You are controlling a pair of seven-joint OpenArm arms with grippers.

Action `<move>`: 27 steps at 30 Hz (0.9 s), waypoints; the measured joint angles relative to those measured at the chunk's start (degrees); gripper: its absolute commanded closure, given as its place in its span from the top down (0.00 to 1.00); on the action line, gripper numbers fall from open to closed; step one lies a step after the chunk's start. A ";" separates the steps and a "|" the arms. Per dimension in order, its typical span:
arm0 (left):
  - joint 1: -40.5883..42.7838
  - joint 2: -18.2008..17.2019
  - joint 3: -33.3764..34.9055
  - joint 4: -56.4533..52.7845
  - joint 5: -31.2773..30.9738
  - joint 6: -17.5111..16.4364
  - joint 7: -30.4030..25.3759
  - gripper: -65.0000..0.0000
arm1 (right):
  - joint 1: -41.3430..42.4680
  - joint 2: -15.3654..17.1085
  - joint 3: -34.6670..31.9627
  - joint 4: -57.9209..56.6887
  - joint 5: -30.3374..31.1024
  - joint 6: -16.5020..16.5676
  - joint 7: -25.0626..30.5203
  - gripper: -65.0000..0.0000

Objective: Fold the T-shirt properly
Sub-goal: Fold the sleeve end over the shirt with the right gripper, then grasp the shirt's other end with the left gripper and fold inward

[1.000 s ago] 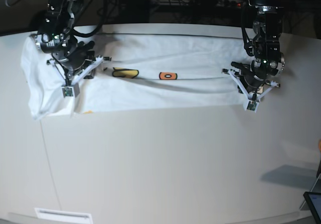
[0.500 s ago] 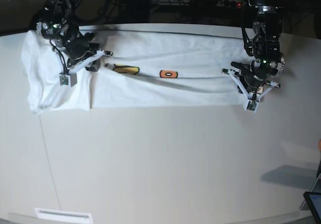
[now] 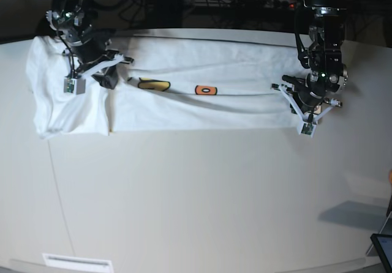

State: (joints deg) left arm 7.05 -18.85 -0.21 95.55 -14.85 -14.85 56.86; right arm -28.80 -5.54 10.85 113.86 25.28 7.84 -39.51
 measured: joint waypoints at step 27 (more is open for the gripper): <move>0.26 0.11 -0.17 0.37 -0.24 0.00 0.94 0.00 | -5.07 0.11 0.00 0.02 0.31 -0.24 6.67 0.02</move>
State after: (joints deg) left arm 7.31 -18.74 -0.38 95.92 -15.09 -14.85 57.80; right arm -33.87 -5.43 10.85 113.89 25.58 7.60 -32.84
